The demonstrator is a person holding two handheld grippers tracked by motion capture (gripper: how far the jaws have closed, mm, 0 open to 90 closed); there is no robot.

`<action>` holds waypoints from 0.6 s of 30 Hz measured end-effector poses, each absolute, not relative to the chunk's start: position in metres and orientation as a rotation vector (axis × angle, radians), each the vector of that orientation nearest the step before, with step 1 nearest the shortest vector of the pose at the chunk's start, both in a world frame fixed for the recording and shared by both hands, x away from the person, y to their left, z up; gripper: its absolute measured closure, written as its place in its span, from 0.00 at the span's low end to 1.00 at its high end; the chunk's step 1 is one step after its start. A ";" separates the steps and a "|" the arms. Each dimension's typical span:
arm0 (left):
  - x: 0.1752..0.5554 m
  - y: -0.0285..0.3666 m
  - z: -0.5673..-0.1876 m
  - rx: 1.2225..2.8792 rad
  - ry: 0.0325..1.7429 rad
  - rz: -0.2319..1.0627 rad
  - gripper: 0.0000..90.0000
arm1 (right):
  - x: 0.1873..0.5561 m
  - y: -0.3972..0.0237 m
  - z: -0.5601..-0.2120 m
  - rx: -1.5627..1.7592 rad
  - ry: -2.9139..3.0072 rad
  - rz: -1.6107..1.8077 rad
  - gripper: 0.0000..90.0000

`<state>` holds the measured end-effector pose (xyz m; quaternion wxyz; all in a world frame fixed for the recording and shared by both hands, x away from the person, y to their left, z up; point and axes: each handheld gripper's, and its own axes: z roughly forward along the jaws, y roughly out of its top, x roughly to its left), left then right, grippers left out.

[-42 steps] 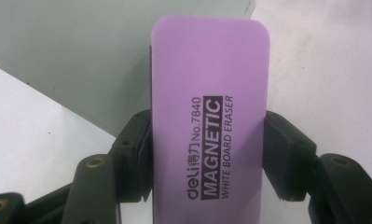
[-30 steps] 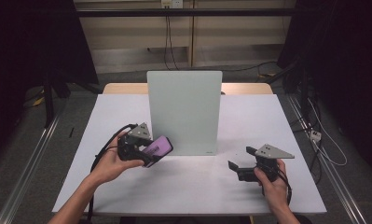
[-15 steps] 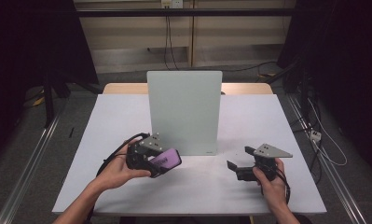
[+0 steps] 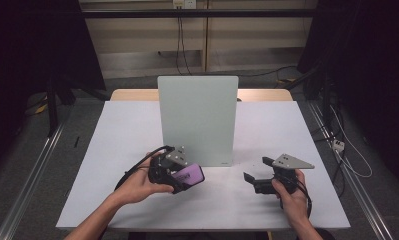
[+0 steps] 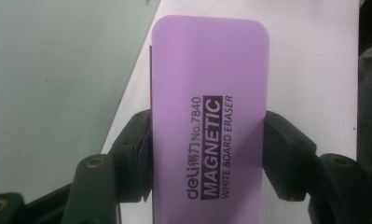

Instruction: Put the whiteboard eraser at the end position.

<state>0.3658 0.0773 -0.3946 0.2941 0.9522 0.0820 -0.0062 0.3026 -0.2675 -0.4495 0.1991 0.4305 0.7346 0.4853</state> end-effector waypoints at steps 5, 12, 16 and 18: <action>0.367 0.070 -0.397 2.524 0.234 -0.019 0.45 | 0.304 -0.266 -0.449 1.200 2.058 1.355 0.07; 0.365 0.056 -0.401 2.535 0.218 -0.044 0.45 | 0.303 -0.264 -0.448 1.194 2.059 1.346 0.07; 0.366 0.045 -0.401 2.534 0.204 -0.056 0.45 | 0.303 -0.265 -0.448 1.194 2.057 1.343 0.07; 0.367 0.041 -0.399 2.582 0.202 -0.038 0.45 | 0.303 -0.264 -0.449 1.196 2.059 1.345 0.07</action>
